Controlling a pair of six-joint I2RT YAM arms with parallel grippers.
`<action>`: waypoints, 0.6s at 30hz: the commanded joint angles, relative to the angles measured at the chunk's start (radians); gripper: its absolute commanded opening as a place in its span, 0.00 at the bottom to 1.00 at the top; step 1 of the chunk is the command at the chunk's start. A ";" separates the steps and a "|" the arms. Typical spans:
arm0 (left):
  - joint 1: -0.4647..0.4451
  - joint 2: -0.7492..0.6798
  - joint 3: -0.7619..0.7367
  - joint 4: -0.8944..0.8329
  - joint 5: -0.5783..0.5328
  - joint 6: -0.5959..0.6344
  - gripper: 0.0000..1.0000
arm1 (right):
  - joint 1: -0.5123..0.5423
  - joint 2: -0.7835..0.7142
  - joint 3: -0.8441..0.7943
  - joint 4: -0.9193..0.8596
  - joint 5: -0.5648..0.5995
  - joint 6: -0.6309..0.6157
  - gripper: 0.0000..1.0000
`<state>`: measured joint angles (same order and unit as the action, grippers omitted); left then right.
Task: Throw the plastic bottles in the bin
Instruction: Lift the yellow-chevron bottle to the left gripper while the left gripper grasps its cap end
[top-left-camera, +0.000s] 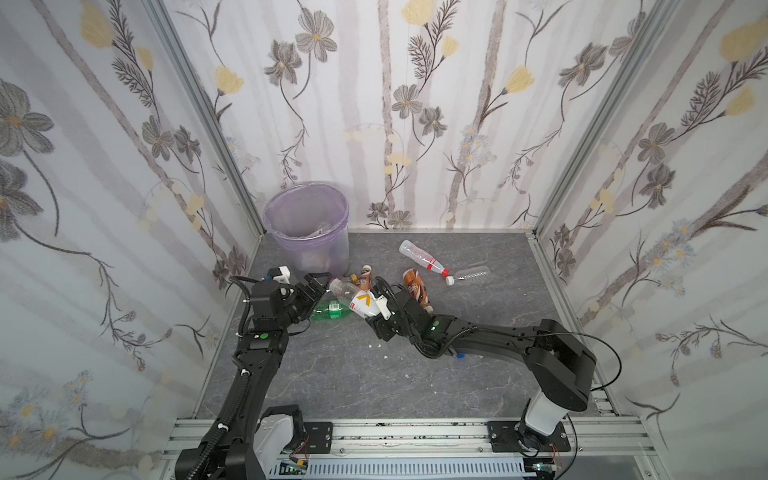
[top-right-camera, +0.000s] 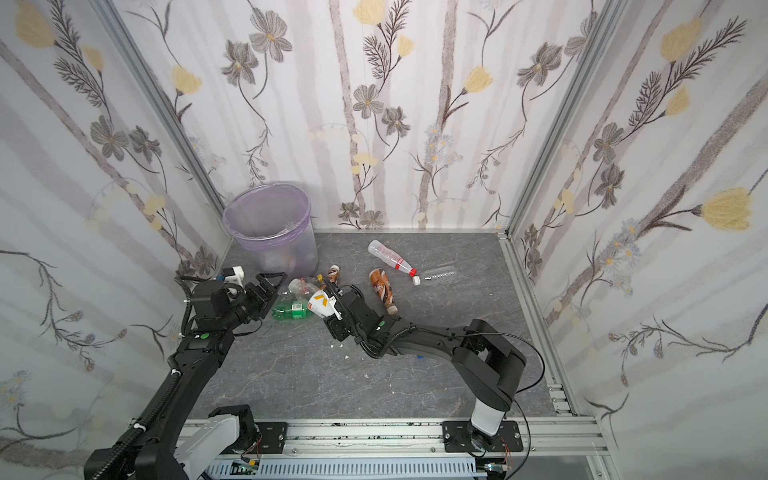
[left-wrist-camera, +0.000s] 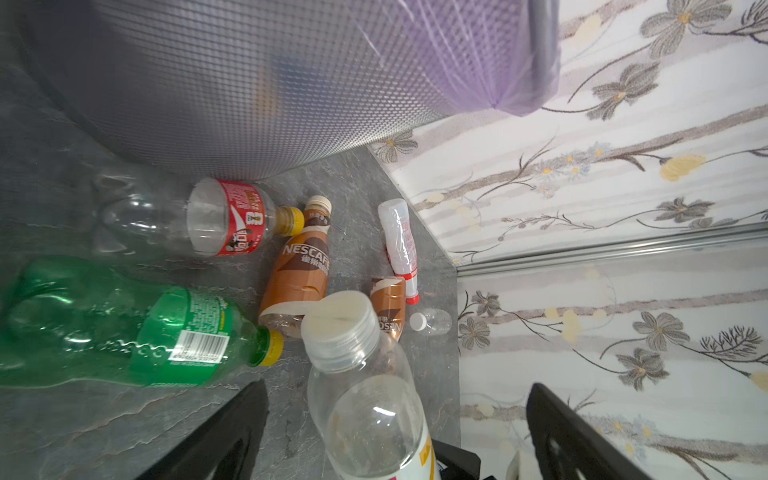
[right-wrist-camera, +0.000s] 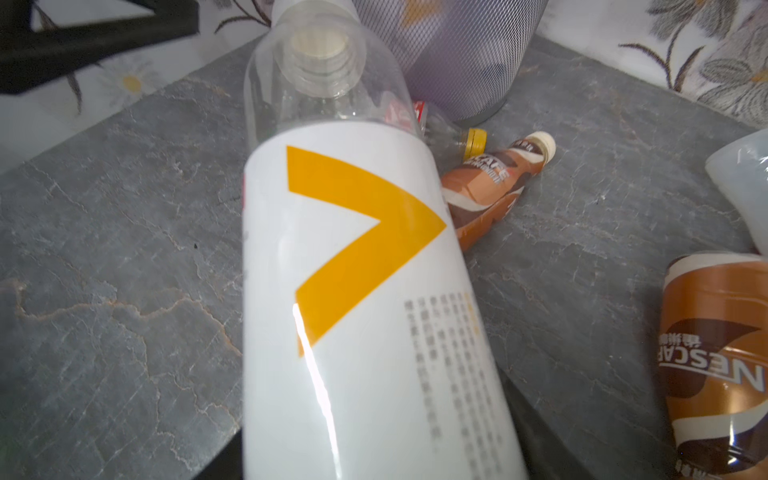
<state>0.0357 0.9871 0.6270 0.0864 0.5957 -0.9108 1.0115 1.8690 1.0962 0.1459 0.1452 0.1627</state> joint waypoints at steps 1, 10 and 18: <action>-0.034 0.037 0.030 0.097 -0.001 -0.035 1.00 | -0.007 -0.031 0.028 0.059 0.011 -0.008 0.61; -0.089 0.088 0.101 0.208 -0.092 -0.092 1.00 | -0.010 -0.068 0.067 0.066 -0.016 -0.005 0.61; -0.132 0.139 0.131 0.284 -0.162 -0.116 0.97 | -0.010 -0.096 0.046 0.098 -0.029 0.003 0.61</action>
<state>-0.0864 1.1110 0.7425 0.2985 0.4706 -1.0138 1.0012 1.7859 1.1446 0.1902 0.1303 0.1635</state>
